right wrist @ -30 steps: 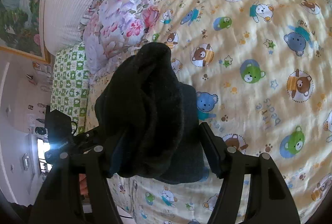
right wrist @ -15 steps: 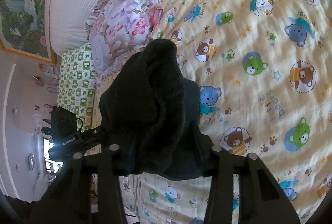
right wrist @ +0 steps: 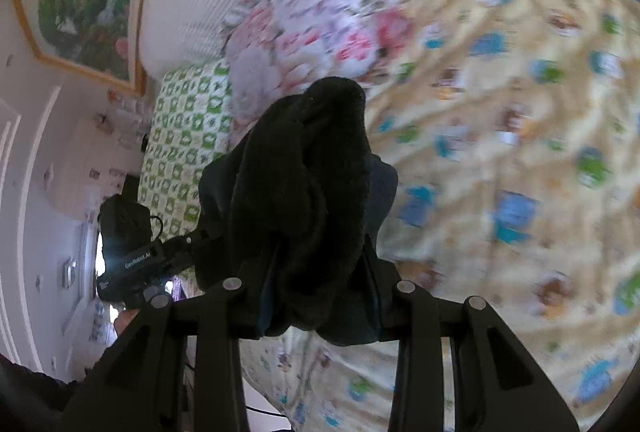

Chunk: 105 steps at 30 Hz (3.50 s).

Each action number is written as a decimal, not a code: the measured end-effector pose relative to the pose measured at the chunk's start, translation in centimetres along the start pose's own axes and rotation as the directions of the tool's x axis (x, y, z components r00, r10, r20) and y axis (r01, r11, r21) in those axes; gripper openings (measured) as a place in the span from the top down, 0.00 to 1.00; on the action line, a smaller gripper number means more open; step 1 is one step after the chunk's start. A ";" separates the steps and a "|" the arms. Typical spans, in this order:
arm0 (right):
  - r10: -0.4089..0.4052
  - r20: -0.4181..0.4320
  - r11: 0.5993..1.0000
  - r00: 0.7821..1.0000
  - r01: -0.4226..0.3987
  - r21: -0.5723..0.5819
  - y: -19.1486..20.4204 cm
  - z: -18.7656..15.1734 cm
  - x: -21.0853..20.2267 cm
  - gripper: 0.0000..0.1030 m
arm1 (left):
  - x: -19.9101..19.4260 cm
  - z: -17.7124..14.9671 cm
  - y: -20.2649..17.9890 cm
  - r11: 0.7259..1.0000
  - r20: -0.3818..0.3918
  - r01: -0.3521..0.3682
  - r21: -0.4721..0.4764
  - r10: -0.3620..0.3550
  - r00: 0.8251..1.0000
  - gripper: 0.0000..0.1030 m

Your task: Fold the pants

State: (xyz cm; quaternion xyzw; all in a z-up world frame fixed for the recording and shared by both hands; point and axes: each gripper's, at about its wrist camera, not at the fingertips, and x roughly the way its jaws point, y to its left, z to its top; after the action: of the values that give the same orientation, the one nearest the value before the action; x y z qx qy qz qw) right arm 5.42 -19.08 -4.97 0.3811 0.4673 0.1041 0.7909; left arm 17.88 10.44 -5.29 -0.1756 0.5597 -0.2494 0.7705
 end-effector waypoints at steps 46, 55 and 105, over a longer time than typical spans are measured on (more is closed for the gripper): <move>-0.317 -0.071 0.936 0.946 0.299 -0.186 1.5 1.8 8.9 0.41 | 1.7 -0.4 8.3 0.975 0.053 -0.220 0.021 0.218 0.974 0.32; -0.306 -0.010 0.919 0.952 0.293 -0.265 4.6 1.0 6.4 0.39 | -2.2 -1.7 4.9 0.948 0.139 -0.317 0.040 0.309 0.941 0.33; -0.314 0.117 0.742 0.942 0.320 -0.589 10.7 -4.2 4.6 0.13 | -4.3 -7.0 -1.5 0.796 0.284 -0.581 0.171 0.524 0.803 0.16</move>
State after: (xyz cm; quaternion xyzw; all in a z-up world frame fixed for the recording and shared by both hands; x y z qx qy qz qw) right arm 6.51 -7.14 -1.69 0.0267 0.4639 0.1088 0.8788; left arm 9.87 11.78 -3.27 0.0682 0.4609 -0.0594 0.8828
